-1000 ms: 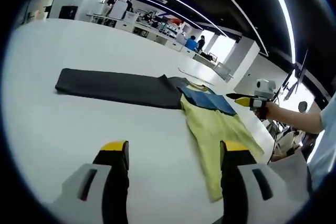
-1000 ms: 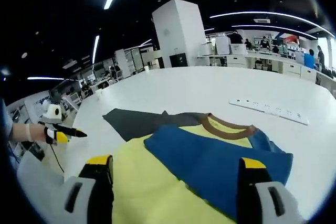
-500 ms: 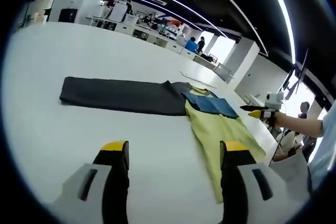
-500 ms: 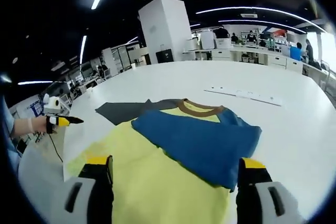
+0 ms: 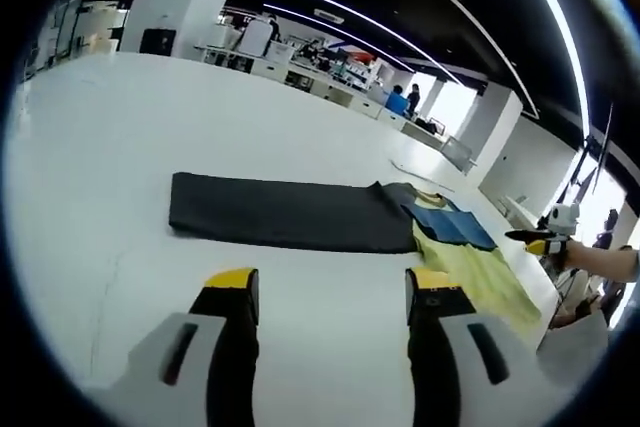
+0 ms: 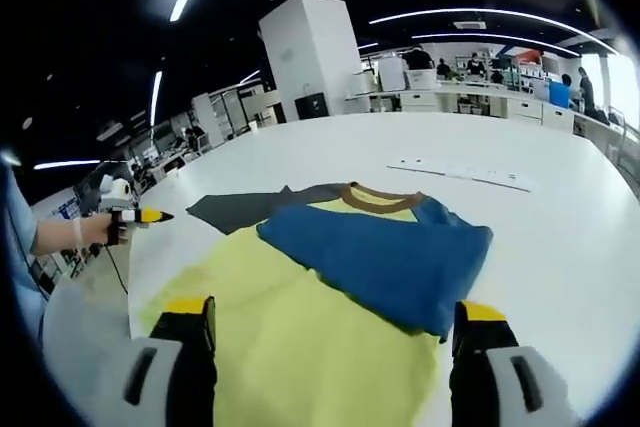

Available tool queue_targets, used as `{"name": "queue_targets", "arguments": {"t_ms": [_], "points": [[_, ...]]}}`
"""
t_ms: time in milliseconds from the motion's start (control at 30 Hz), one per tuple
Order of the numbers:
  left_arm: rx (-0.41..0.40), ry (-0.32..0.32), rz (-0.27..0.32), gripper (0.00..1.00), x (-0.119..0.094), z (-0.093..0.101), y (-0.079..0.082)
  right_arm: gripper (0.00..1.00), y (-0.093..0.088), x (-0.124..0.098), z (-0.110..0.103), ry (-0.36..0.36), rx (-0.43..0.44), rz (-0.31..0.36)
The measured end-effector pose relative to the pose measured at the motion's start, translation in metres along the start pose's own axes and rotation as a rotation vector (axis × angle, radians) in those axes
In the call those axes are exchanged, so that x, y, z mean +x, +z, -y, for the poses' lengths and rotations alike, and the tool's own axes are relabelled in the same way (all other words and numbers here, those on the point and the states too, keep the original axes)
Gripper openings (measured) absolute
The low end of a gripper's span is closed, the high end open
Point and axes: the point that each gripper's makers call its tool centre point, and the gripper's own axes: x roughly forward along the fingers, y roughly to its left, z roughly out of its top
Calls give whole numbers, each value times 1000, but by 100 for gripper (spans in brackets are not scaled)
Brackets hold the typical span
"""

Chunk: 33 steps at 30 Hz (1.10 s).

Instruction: Fold the garment on the visible template until the final outline fits inside the template.

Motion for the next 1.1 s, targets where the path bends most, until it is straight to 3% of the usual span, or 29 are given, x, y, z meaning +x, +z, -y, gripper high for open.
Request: {"name": "queue_targets", "arguments": {"t_ms": [133,300,400,533,667,767,833,900,967,1100], "points": [[12,57,11,54,3,-19,6,100,-4,-10,-3,6,56,8],[-33,176,105,55,3,-50,19,100,-8,-21,-13,18,68,13],[-24,223,68,50,8,-63,17,100,-9,-26,-15,22,80,25],[-120,279,160,48,16,-91,33,100,-12,-34,-18,17,99,33],[-179,306,147,38,22,-106,26,99,-11,-39,-13,5,136,54],[-183,319,165,31,23,-107,24,99,-9,-41,-13,1,144,60],[-226,333,175,33,26,-111,21,99,-7,-43,-14,-4,151,67],[-329,359,156,35,28,-117,9,99,-5,-44,-15,-4,165,78],[-326,364,200,32,27,-122,12,99,-5,-45,-15,-6,164,81],[-399,371,229,24,27,-131,12,99,-7,-46,-17,-10,147,65]]}}
